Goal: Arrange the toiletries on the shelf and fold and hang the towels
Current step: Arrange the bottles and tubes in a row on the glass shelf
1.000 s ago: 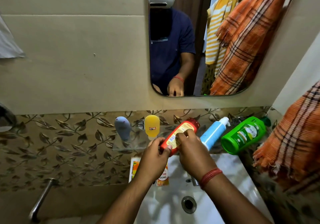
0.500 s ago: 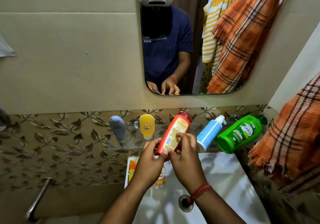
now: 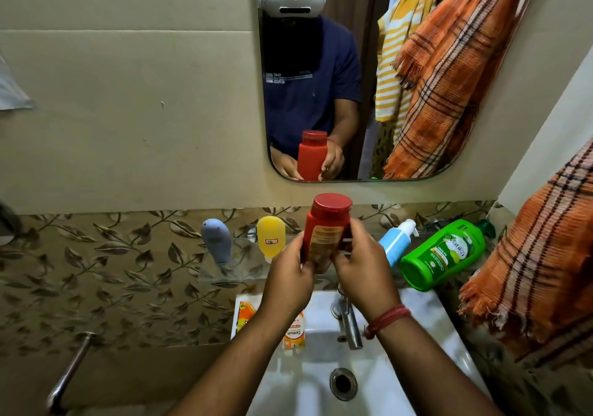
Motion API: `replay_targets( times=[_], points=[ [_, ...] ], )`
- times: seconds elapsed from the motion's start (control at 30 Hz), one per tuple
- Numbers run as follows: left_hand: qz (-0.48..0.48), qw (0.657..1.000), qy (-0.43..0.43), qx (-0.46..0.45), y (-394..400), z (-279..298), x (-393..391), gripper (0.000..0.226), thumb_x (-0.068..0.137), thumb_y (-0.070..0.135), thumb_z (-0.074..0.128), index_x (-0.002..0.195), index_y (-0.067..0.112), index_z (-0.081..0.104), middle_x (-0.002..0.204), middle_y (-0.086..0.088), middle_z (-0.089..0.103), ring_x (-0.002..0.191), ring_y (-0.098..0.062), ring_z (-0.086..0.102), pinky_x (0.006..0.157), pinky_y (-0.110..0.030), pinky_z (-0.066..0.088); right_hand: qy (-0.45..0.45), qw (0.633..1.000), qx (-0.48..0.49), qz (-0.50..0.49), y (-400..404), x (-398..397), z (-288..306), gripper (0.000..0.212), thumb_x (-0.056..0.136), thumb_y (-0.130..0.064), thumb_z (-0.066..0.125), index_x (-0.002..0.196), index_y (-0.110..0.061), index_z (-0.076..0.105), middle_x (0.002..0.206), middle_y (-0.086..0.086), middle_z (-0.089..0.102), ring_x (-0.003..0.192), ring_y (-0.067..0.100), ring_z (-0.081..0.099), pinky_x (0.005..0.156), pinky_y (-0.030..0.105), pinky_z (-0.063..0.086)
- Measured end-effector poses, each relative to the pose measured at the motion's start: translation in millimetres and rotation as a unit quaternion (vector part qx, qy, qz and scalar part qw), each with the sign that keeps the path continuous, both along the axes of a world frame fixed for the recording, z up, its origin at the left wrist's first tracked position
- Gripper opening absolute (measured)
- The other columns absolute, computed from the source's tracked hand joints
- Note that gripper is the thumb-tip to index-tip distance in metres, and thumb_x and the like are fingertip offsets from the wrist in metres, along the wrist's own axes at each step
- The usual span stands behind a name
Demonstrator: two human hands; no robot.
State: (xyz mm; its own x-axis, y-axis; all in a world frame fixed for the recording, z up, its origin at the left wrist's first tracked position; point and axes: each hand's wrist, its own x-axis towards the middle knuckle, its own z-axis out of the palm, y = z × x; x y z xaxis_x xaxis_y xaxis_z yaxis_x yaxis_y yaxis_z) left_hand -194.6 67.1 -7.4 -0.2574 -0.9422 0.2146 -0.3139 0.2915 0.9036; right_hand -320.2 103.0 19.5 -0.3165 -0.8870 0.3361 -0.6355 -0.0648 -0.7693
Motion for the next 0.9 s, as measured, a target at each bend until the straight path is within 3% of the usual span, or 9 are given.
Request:
replay_targets(
  times=[0.07, 0.2, 0.4, 0.57, 0.9],
  points=[
    [-0.002, 1.0, -0.006, 0.016, -5.8, 4.2, -8.3, 0.044, 0.095, -0.002, 0.055, 0.126, 0.028, 0.06, 0.11, 0.012, 0.07, 0.104, -0.003, 0.065, 0.086, -0.021, 0.053, 0.017, 1.0, 0.019, -0.002, -7.5, -7.7, 5.2, 0.044, 0.083, 0.004, 0.062, 0.115, -0.025, 0.055, 0.106, -0.002, 0.07, 0.099, 0.015, 0.065, 0.08, 0.025, 0.048],
    [0.0, 0.999, -0.009, 0.047, -16.0, 8.2, -19.9, 0.034, 0.098, 0.009, 0.059, 0.128, 0.025, 0.06, 0.108, 0.013, 0.068, 0.105, -0.007, 0.063, 0.091, -0.029, 0.053, 0.034, 0.998, 0.045, 0.006, -20.7, -20.5, 13.4, 0.037, 0.087, 0.0, 0.064, 0.118, -0.019, 0.056, 0.113, 0.002, 0.071, 0.105, 0.019, 0.065, 0.083, 0.025, 0.046],
    [0.001, 0.998, -0.008, 0.068, -24.5, 13.8, -30.1, 0.034, 0.098, 0.011, 0.062, 0.129, 0.023, 0.059, 0.112, 0.009, 0.069, 0.106, -0.009, 0.063, 0.094, -0.03, 0.051, 0.039, 0.997, 0.064, 0.007, -28.8, -28.0, 20.0, 0.04, 0.089, 0.0, 0.063, 0.125, -0.016, 0.054, 0.12, 0.006, 0.069, 0.112, 0.022, 0.063, 0.092, 0.029, 0.047],
    [-0.005, 0.997, -0.01, 0.076, -24.3, 16.8, -30.1, 0.037, 0.098, 0.01, 0.061, 0.133, 0.021, 0.056, 0.111, 0.011, 0.064, 0.108, -0.007, 0.06, 0.092, -0.025, 0.046, 0.037, 0.996, 0.074, 0.013, -27.3, -29.3, 22.6, 0.038, 0.09, -0.001, 0.063, 0.123, -0.015, 0.054, 0.12, 0.005, 0.068, 0.113, 0.021, 0.063, 0.089, 0.025, 0.044],
    [-0.016, 0.996, -0.027, 0.087, -26.9, 16.3, -27.7, 0.041, 0.099, 0.012, 0.06, 0.139, 0.02, 0.052, 0.121, 0.01, 0.064, 0.112, -0.007, 0.057, 0.093, -0.024, 0.044, 0.036, 0.996, 0.084, 0.019, -24.8, -29.1, 25.7, 0.039, 0.091, -0.002, 0.063, 0.126, -0.016, 0.052, 0.124, 0.004, 0.067, 0.117, 0.021, 0.061, 0.098, 0.033, 0.048]
  ],
)
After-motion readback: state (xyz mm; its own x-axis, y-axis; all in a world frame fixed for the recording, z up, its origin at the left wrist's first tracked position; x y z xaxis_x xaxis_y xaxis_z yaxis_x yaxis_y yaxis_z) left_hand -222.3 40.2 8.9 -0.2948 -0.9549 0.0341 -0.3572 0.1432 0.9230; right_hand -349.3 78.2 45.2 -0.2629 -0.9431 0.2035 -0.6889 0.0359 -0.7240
